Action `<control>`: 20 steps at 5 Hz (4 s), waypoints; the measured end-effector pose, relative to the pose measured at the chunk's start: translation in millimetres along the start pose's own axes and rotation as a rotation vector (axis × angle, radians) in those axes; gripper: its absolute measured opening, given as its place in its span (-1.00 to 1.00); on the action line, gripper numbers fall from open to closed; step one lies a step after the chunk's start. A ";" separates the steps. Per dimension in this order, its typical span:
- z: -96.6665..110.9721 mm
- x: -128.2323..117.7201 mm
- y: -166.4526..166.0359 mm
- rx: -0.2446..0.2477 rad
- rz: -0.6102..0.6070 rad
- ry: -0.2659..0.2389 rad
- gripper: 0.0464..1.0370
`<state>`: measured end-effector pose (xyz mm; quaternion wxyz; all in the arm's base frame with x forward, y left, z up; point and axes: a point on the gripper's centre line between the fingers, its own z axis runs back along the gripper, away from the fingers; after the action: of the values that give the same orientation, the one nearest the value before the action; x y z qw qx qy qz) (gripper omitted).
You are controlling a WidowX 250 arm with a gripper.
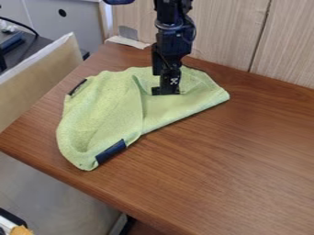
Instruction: Unfold the cloth from top left to bottom right
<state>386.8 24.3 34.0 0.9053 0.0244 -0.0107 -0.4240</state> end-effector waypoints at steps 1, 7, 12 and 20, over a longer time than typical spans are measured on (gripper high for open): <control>-17.3 0.3 1.0 -0.031 -0.016 0.030 0.93; -20.7 4.9 9.7 -0.030 -0.003 0.034 -0.98; 17.7 19.6 -50.4 -0.020 -0.022 0.002 -0.98; 1.9 28.4 -189.5 -0.047 -0.228 -0.035 -0.98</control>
<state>259.6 -118.7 25.8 0.8513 -0.0034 -0.0136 -0.5245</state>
